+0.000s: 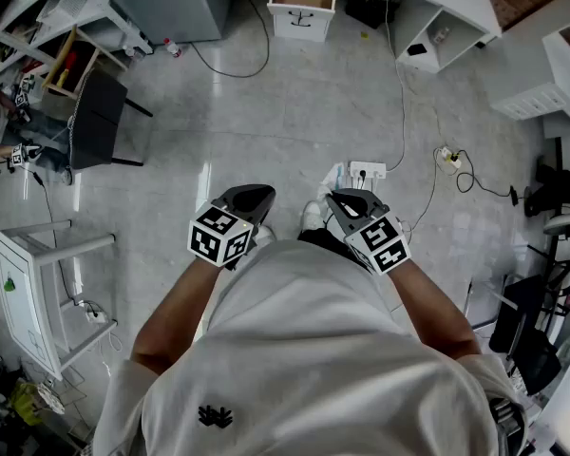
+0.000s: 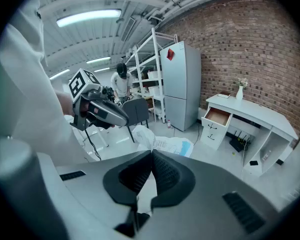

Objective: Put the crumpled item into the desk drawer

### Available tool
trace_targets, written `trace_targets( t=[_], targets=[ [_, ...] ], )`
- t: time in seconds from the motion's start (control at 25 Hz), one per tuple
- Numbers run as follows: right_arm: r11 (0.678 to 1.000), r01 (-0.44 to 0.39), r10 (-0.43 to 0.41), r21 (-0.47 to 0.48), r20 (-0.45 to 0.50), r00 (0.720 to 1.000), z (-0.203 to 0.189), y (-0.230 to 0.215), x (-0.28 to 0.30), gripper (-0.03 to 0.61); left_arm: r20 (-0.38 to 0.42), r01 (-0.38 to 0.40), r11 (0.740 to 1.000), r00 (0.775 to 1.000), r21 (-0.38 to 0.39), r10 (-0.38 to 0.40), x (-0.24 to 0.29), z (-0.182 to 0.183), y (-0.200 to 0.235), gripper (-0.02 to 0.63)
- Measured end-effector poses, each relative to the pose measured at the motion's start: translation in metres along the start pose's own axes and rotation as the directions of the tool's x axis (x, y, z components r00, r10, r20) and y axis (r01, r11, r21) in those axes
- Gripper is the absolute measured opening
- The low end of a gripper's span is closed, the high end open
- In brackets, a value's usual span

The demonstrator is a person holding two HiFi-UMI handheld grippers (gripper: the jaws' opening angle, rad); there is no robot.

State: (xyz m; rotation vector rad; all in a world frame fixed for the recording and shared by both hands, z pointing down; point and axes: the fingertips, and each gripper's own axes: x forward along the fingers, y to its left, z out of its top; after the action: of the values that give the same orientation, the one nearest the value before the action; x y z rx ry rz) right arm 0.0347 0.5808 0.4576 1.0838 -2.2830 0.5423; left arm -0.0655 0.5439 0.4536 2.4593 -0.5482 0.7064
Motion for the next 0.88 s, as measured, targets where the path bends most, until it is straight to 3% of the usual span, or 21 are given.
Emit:
trace_targets(
  t=[0.36,0.52,0.68,0.88],
  targets=[
    [0.999,-0.033,0.033,0.0,0.042,0.999,-0.003,-0.097,-0.013,0.028,0.01,-0.046,0.999,0.999,0.018,0.046,0.079,0.066,-0.011,0.032],
    [0.998,-0.047,0.045,0.043,0.054,0.998,0.001,-0.134,0.0,0.029,0.013,-0.055,0.999,0.998,0.002,0.055,0.102,0.088,0.0,0.032],
    [0.998,-0.035,0.032,0.054,0.054,0.998,0.019,-0.162,0.022,0.029,0.005,-0.046,0.999,0.999,-0.007,0.046,0.111,0.107,0.03,0.032],
    [0.998,0.015,-0.017,0.06,0.025,1.0,0.055,-0.212,0.072,0.028,0.014,-0.014,1.0,1.0,0.006,0.014,0.13,0.146,0.101,0.032]
  ],
)
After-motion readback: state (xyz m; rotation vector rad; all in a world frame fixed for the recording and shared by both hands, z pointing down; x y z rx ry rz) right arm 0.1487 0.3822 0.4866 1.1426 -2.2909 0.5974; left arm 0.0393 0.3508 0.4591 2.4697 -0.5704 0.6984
